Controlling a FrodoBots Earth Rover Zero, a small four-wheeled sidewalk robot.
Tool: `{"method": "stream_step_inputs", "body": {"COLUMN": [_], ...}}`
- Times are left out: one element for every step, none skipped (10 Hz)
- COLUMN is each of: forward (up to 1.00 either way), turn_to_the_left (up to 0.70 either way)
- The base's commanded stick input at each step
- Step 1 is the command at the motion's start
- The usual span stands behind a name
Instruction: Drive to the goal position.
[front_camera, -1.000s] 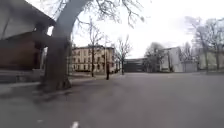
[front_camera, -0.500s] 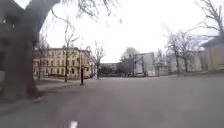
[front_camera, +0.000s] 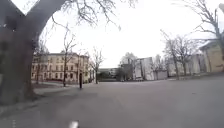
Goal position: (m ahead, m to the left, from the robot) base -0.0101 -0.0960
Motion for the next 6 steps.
{"method": "stream_step_inputs", "body": {"forward": [1.00, 1.00, 1.00, 1.00, 1.00, 1.00], "turn_to_the_left": [0.00, 0.00, 0.00, 0.00, 0.00, 0.00]}}
